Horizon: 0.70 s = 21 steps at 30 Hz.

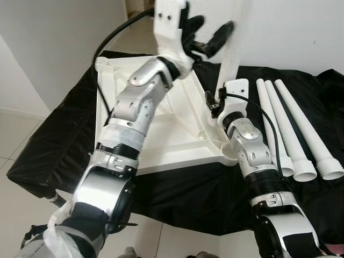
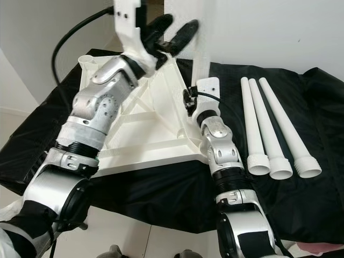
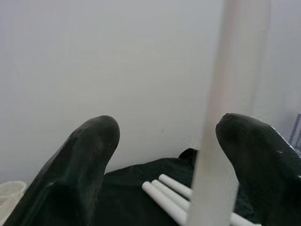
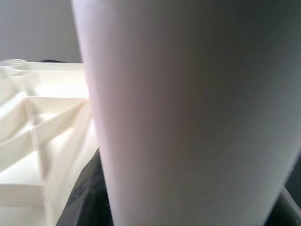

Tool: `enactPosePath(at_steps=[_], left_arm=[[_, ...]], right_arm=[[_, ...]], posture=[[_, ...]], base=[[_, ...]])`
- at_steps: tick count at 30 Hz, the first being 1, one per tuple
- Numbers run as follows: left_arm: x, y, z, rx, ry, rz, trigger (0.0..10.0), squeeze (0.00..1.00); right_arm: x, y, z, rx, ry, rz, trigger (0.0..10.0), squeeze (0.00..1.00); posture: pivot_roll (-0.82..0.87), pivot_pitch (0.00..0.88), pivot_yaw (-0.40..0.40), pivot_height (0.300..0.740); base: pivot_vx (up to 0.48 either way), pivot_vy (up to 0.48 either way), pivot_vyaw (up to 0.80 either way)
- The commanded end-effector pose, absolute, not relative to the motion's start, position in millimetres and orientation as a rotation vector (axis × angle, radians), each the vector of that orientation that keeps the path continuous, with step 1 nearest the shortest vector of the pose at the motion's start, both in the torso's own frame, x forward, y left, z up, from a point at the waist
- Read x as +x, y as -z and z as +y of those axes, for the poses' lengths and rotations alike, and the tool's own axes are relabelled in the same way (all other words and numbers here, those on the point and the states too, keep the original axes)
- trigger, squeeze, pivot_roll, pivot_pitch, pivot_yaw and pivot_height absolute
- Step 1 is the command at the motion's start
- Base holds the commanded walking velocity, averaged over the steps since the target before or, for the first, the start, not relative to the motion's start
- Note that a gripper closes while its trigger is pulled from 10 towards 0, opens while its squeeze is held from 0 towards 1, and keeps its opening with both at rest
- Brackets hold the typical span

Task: Building children table

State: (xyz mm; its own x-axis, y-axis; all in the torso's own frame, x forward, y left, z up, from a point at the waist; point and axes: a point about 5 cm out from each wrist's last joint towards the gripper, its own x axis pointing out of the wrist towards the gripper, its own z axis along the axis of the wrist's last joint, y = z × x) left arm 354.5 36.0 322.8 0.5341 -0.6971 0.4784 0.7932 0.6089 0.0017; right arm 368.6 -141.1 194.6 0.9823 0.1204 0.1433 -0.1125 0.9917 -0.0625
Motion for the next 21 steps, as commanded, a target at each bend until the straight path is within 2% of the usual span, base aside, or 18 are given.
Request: enactPosePath(at_steps=[1, 8, 12, 17, 21], left_arm=[[347, -324, 38, -0.212, 1.019, -0.482, 10.0, 0.00], [351, -310, 55, -0.215, 0.929, -0.445, 10.0, 0.00], [354, -293, 74, -0.124, 0.848, -0.412, 10.0, 0.00], [352, -282, 83, -0.065, 0.812, -0.391, 10.0, 0.00], [345, -252, 94, 0.051, 0.780, -0.337, 10.0, 0.00]], right_arm=[[366, -199, -145, 0.018, -0.087, -0.178, 10.0, 0.00], [360, -199, -155, 0.128, -0.044, -0.204, 10.0, 0.00], [355, -197, -160, 0.181, -0.053, -0.212, 10.0, 0.00], [350, -194, -163, 0.179, -0.054, -0.223, 10.0, 0.00], [339, -187, -167, 0.191, -0.048, -0.216, 10.0, 0.00]], posture=[[-0.07, 0.000, -0.005, 0.740], [-0.07, 0.000, -0.014, 0.740], [-0.07, 0.000, -0.014, 0.740], [-0.07, 0.000, -0.012, 0.740], [-0.07, 0.000, -0.012, 0.740]], base=[[0.000, 0.000, 0.00], [0.000, 0.000, 0.00], [0.000, 0.000, 0.00], [0.000, 0.000, 0.00], [0.000, 0.000, 0.00]])
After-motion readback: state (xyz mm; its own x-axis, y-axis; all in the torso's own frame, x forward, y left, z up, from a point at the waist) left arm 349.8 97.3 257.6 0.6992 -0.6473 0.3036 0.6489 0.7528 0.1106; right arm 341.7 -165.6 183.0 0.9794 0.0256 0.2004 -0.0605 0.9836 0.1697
